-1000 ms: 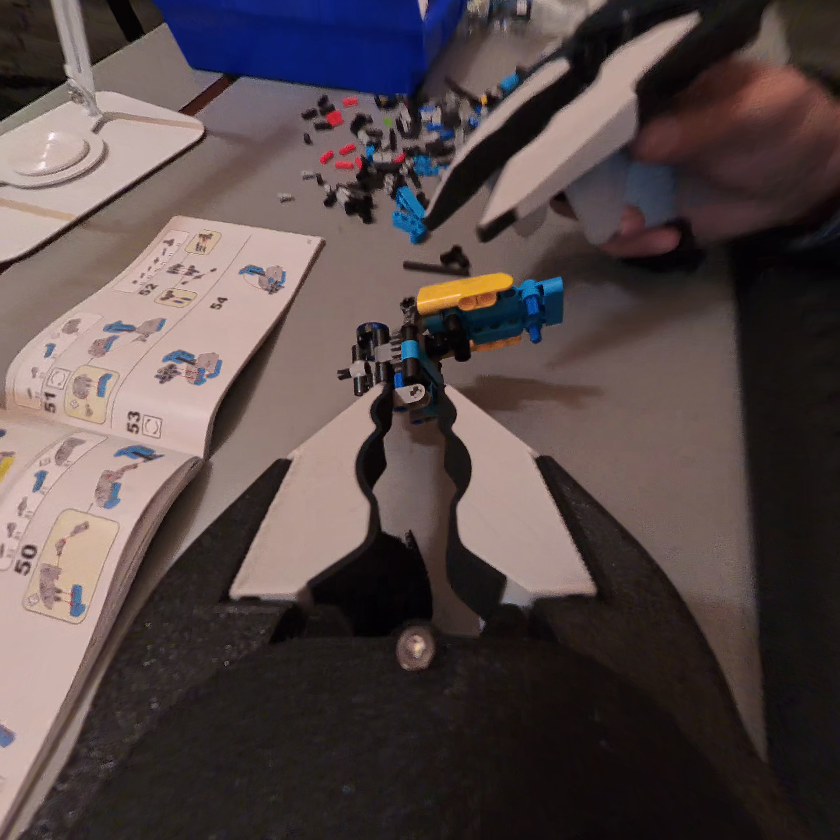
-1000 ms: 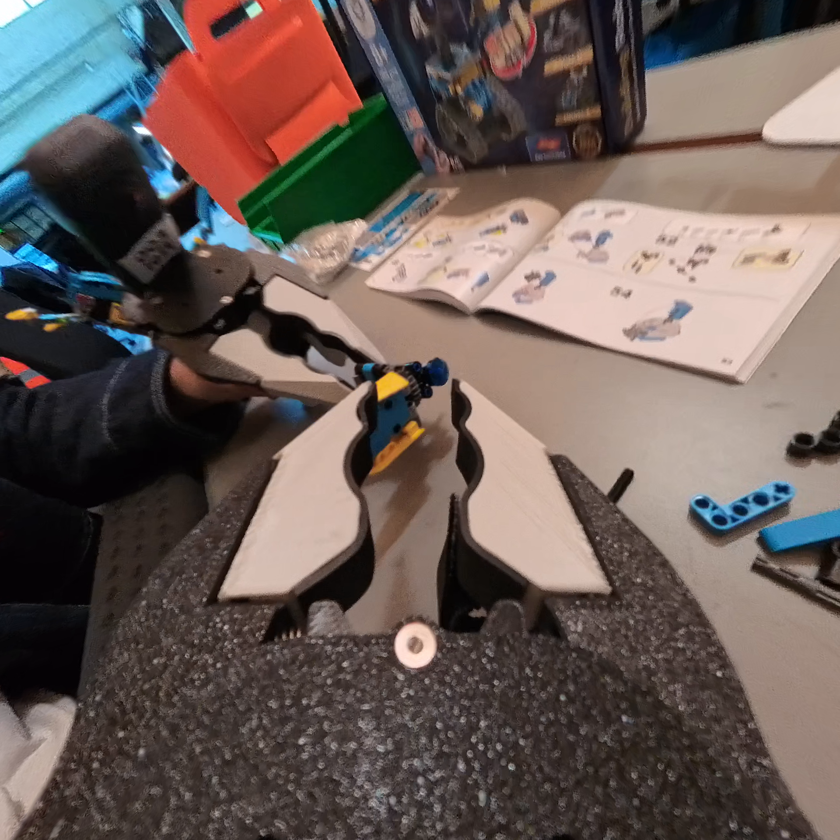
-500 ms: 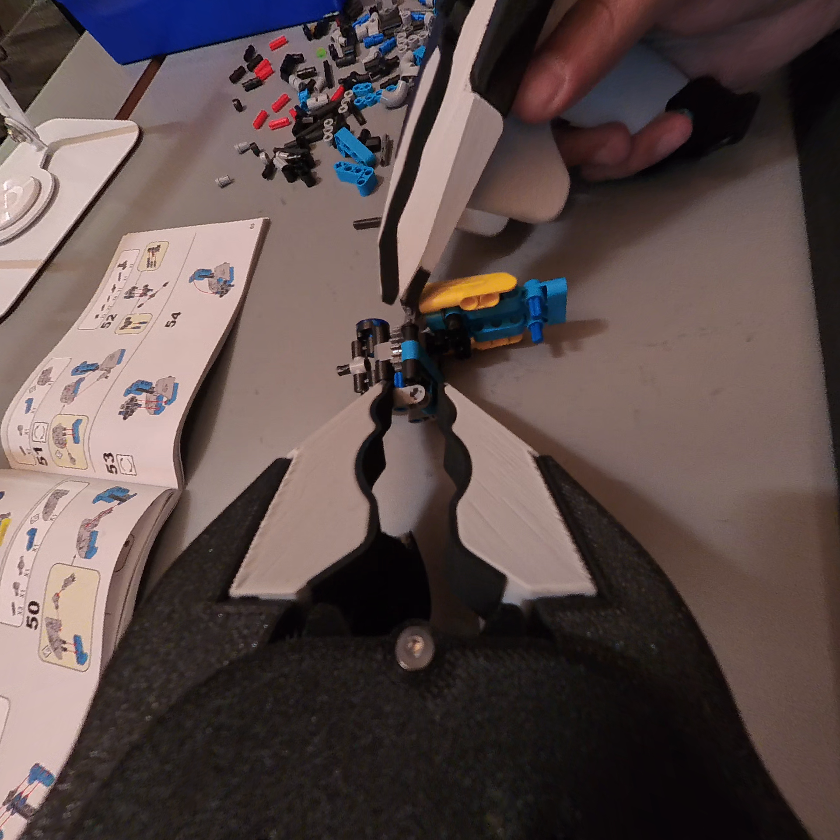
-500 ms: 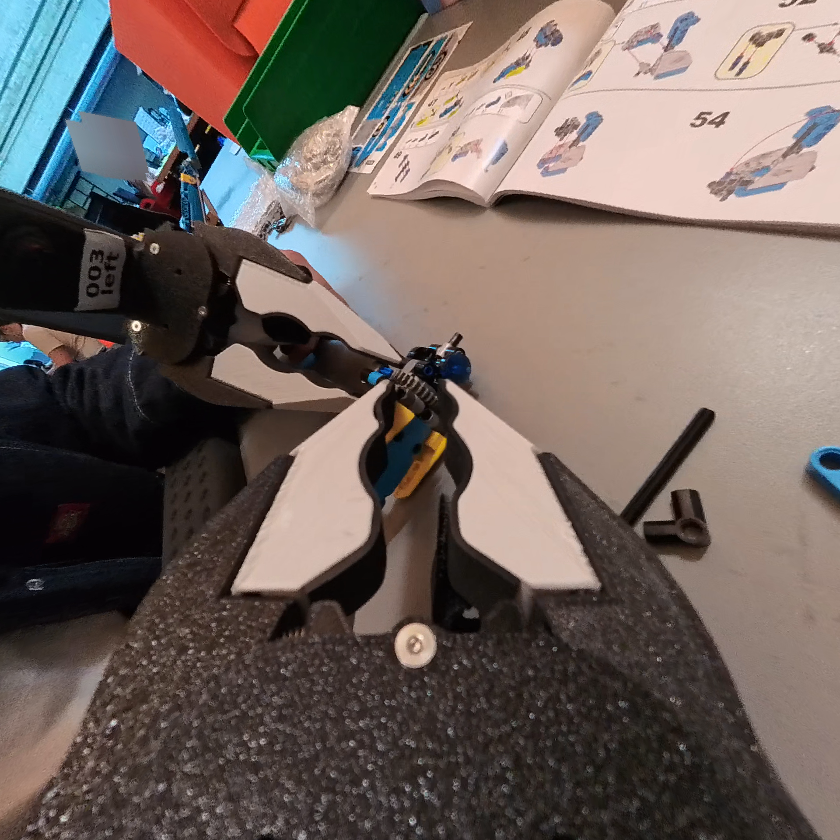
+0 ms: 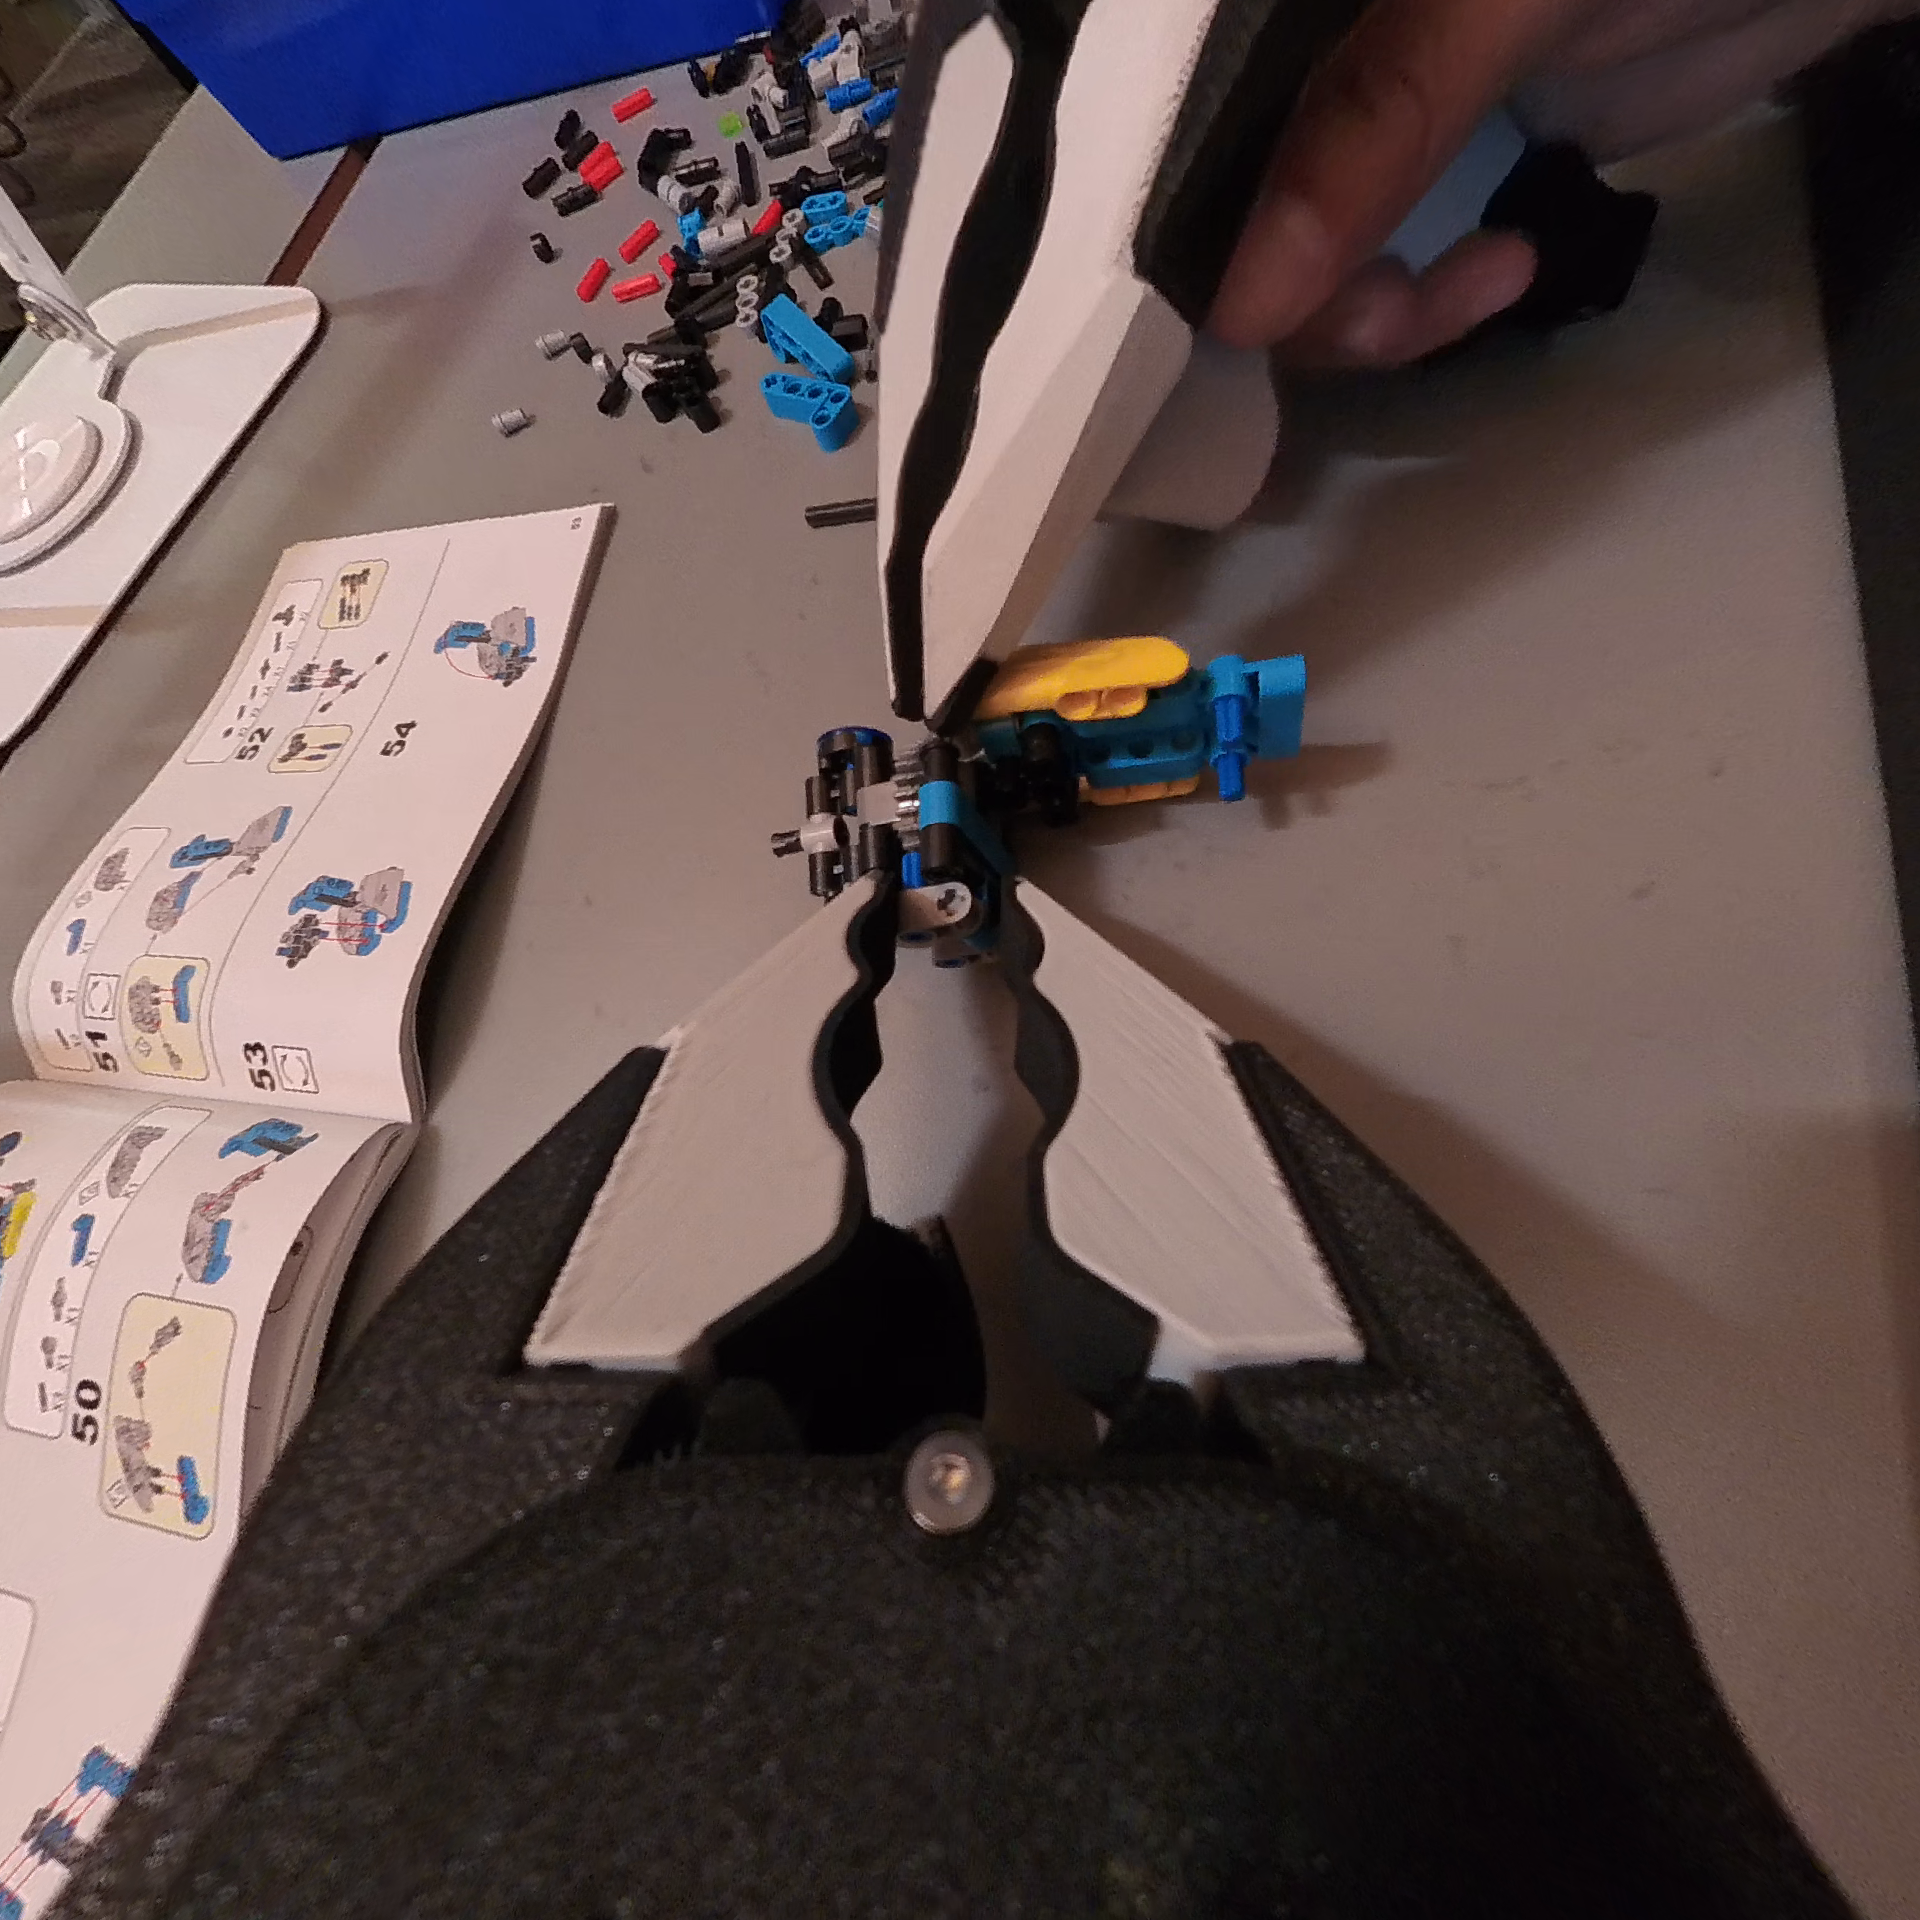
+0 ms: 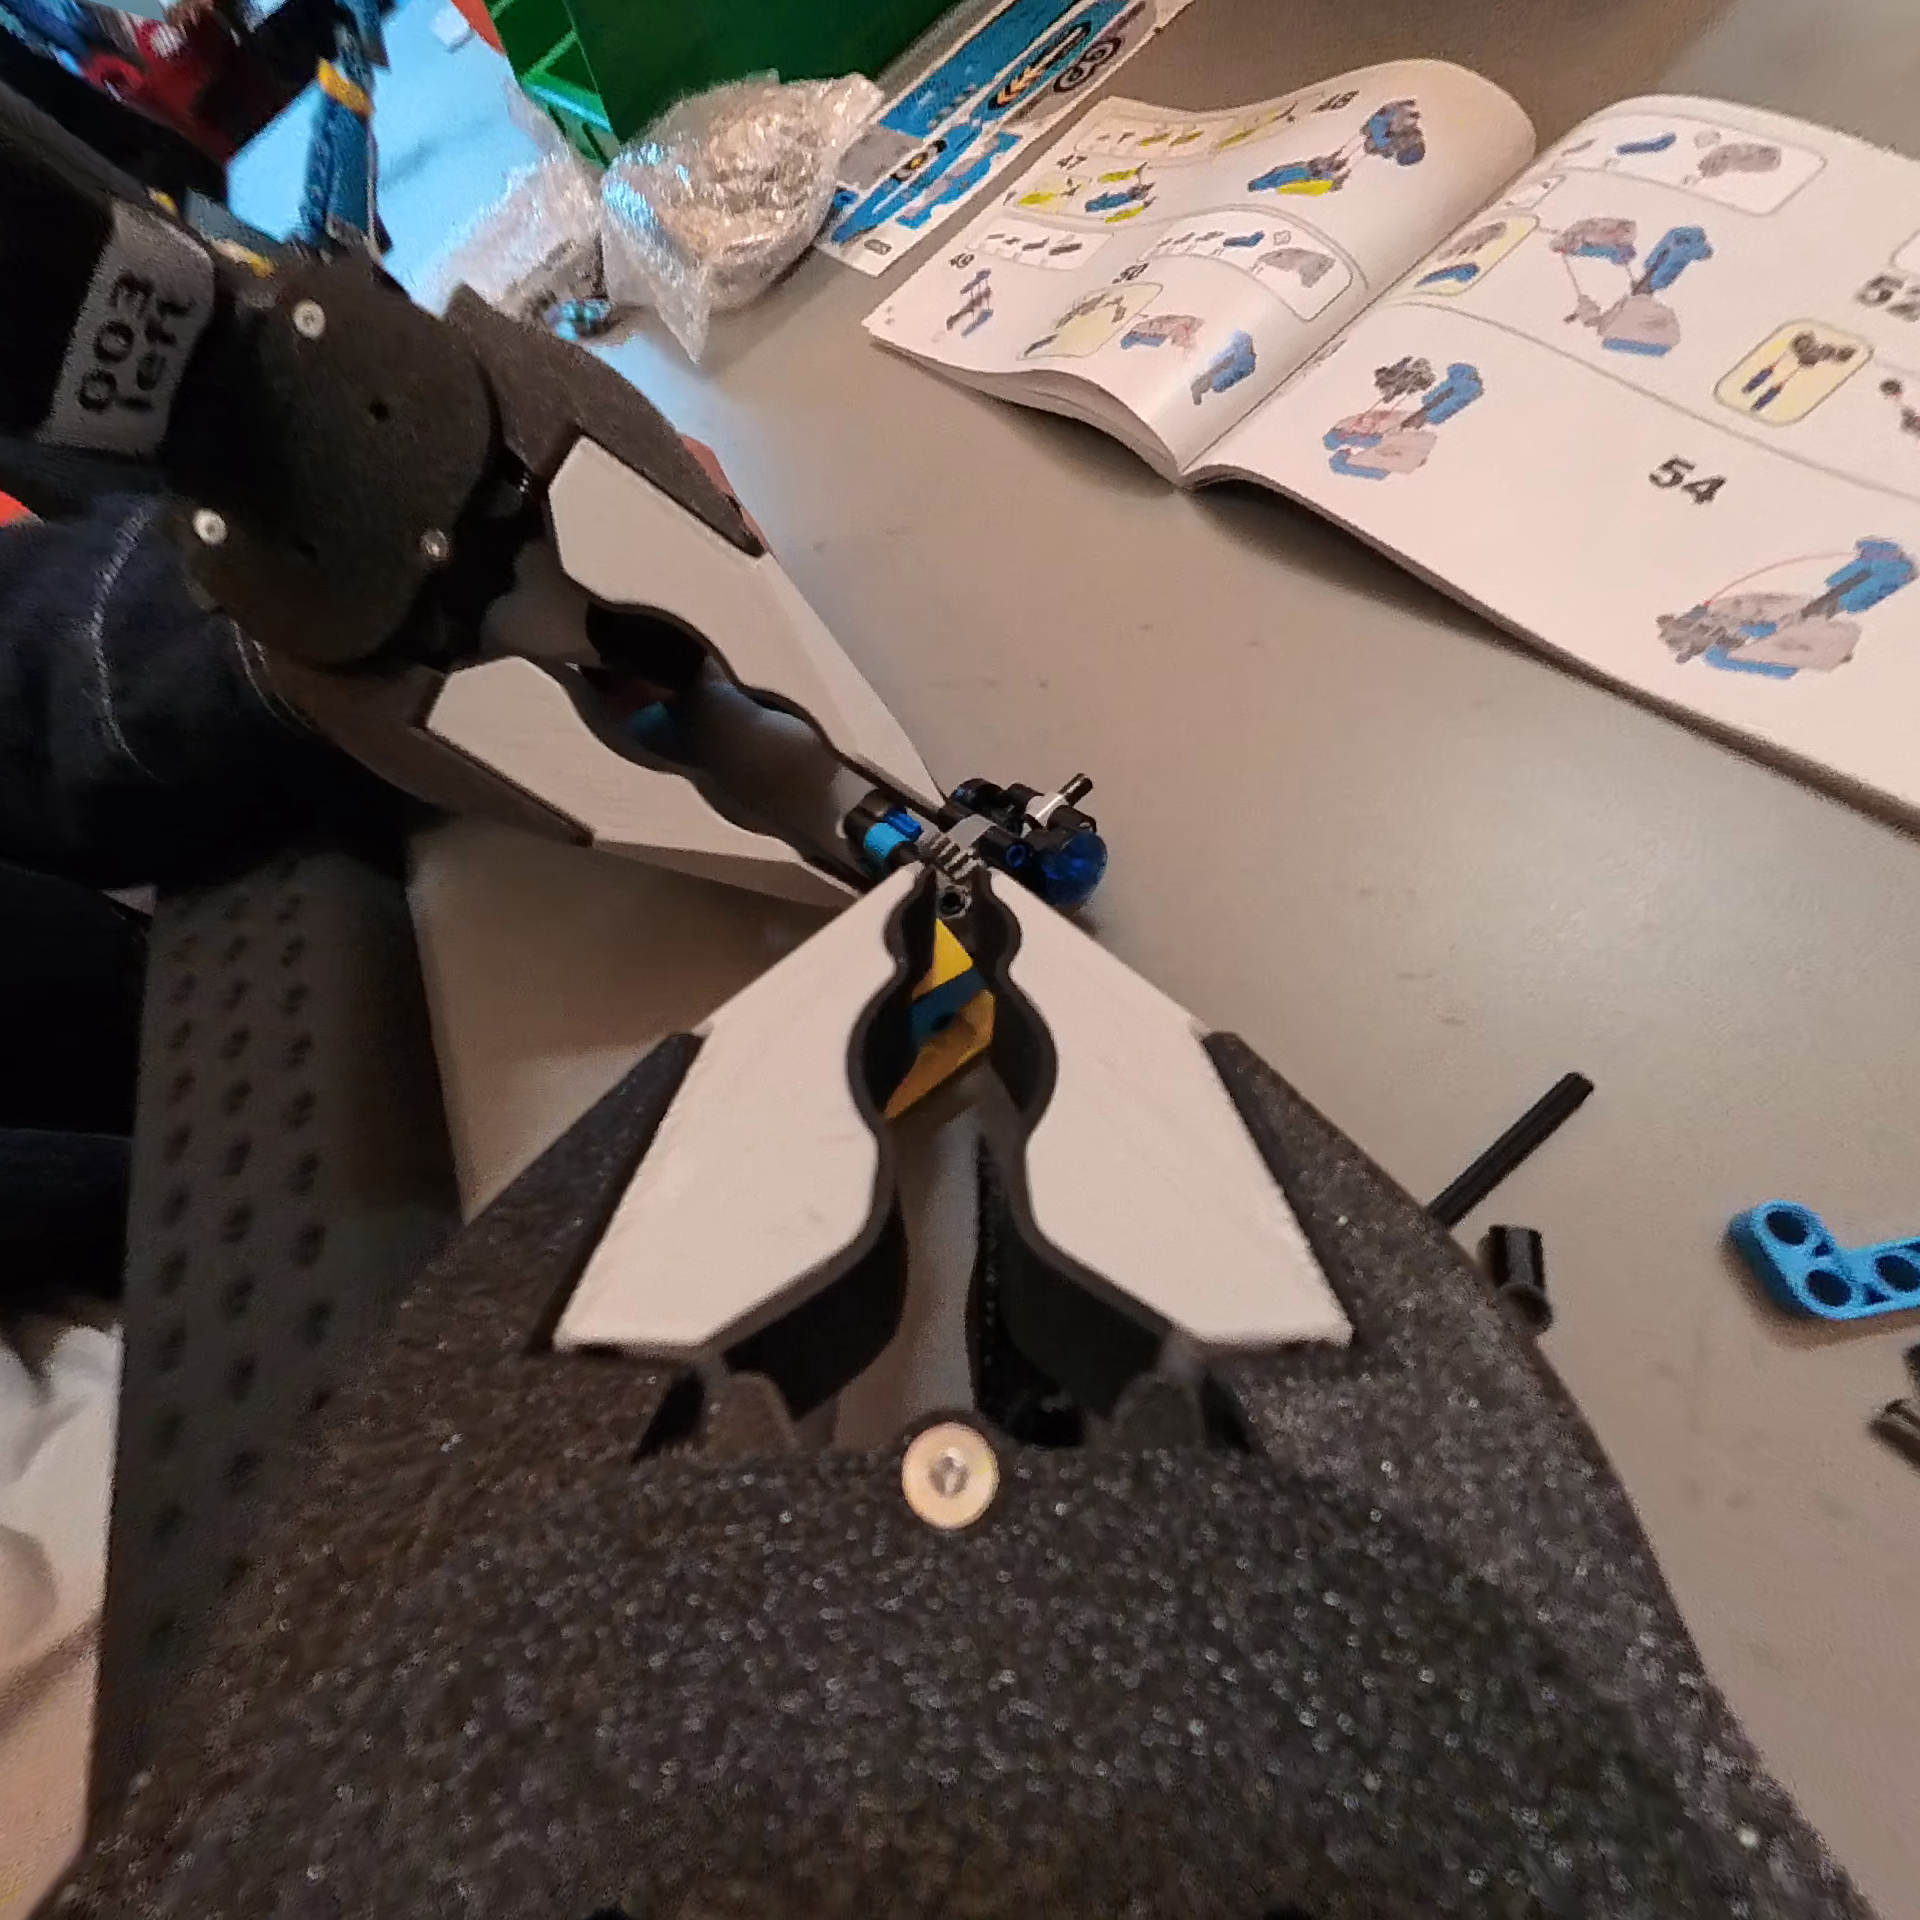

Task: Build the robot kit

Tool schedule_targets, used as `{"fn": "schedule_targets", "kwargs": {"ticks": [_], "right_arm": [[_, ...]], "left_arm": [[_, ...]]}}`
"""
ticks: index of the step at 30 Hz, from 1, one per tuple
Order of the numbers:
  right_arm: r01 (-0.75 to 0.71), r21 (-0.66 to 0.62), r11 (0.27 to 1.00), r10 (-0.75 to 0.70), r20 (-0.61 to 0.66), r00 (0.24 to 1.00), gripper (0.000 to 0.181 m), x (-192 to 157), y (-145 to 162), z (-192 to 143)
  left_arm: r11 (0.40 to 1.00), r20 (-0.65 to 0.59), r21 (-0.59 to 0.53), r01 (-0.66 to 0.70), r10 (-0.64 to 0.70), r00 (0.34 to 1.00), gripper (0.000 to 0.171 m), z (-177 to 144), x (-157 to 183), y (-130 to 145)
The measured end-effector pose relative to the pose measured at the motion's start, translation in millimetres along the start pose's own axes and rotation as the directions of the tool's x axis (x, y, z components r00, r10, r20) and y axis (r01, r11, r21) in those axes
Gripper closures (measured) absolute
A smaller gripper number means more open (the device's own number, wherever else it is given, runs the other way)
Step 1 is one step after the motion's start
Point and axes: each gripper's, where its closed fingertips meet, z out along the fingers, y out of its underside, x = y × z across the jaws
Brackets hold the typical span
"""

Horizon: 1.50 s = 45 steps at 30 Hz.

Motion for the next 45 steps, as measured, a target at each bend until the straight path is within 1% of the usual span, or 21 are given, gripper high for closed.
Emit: {"fn": "schedule_targets", "kwargs": {"ticks": [2,6,8,11,13,15,16,17,18,19,20,22,23,24,26,28,32,38,42,45], "right_arm": [[0.067,-0.027,0.997,-0.068,-0.022,0.997,0.175,0,0,0],[0.133,-0.103,0.986,-0.136,-0.024,0.990,0.177,2,-1,2],[0.148,-0.145,0.978,-0.150,-0.003,0.989,0.177,1,0,2],[0.150,-0.170,0.974,-0.143,0.051,0.988,0.176,0,1,1],[0.193,-0.143,0.971,-0.186,0.057,0.981,0.176,0,0,2],[0.152,-0.111,0.982,-0.145,0.067,0.987,0.174,0,-2,0],[0.137,-0.081,0.987,-0.132,0.067,0.989,0.163,0,-5,-5],[0.133,-0.044,0.990,-0.130,0.052,0.990,0.158,2,-9,-12],[0.150,-0.005,0.989,-0.150,0.029,0.988,0.158,4,-13,-20],[0.176,0.029,0.984,-0.176,-0.006,0.984,0.158,7,-15,-27],[0.192,0.048,0.980,-0.190,-0.044,0.981,0.163,8,-16,-33],[0.206,0.080,0.975,-0.200,-0.078,0.977,0.168,2,-18,-33],[0.220,0.083,0.972,-0.213,-0.082,0.974,0.168,-3,-18,-28],[0.249,0.071,0.966,-0.243,-0.083,0.966,0.171,-10,-18,-23],[0.330,0.003,0.944,-0.327,-0.134,0.935,0.181,-10,-12,-14],[0.389,-0.062,0.919,-0.394,-0.169,0.904,0.181,-7,-5,-9],[0.391,-0.076,0.917,-0.398,-0.196,0.896,0.181,-4,-7,-4],[0.477,-0.145,0.867,-0.498,-0.199,0.844,0.181,-4,0,-4],[0.510,-0.173,0.843,-0.537,-0.204,0.819,0.181,-4,0,-3],[0.473,-0.120,0.873,-0.488,-0.183,0.853,0.181,-4,-2,-3]], "left_arm": [[1.000,-0.003,0.000,0.005,-0.005,1.000,0.153,0,0,0],[1.000,-0.009,-0.003,0.018,-0.018,1.000,0.152,0,-1,1],[1.000,-0.007,-0.001,0.006,-0.006,1.000,0.152,0,-1,1],[1.000,-0.002,0.002,-0.016,0.016,1.000,0.152,0,0,0],[1.000,-0.005,-0.005,0.010,-0.011,1.000,0.152,-1,0,1],[0.998,-0.036,0.000,0.065,-0.065,0.997,0.150,-4,3,0],[0.996,-0.049,-0.003,0.091,-0.091,0.995,0.146,-6,4,1],[0.994,-0.047,-0.011,0.106,-0.106,0.993,0.141,-7,2,2],[0.994,-0.036,-0.012,0.109,-0.109,0.993,0.136,-9,0,3],[0.994,-0.026,0.002,0.106,-0.105,0.994,0.136,-10,-2,1],[0.994,-0.023,0.028,0.101,-0.101,0.995,0.136,-12,-2,-4],[0.992,-0.022,0.068,0.103,-0.102,0.995,0.137,-13,0,-13],[0.993,-0.020,0.066,0.103,-0.101,0.995,0.139,-11,0,-13],[0.994,-0.020,0.056,0.095,-0.094,0.995,0.142,-9,1,-12],[0.997,0.002,0.044,0.066,-0.066,0.998,0.151,-5,0,-9],[0.998,0.005,0.049,0.048,-0.048,0.999,0.157,-4,2,-10],[0.998,-0.006,0.054,0.034,-0.034,0.999,0.158,-2,6,-13],[0.997,-0.022,0.057,0.055,-0.054,0.998,0.158,-2,7,-14],[0.997,-0.018,0.056,0.048,-0.047,0.999,0.158,-2,7,-14],[0.997,-0.021,0.057,0.050,-0.048,0.999,0.158,-2,7,-13]]}}
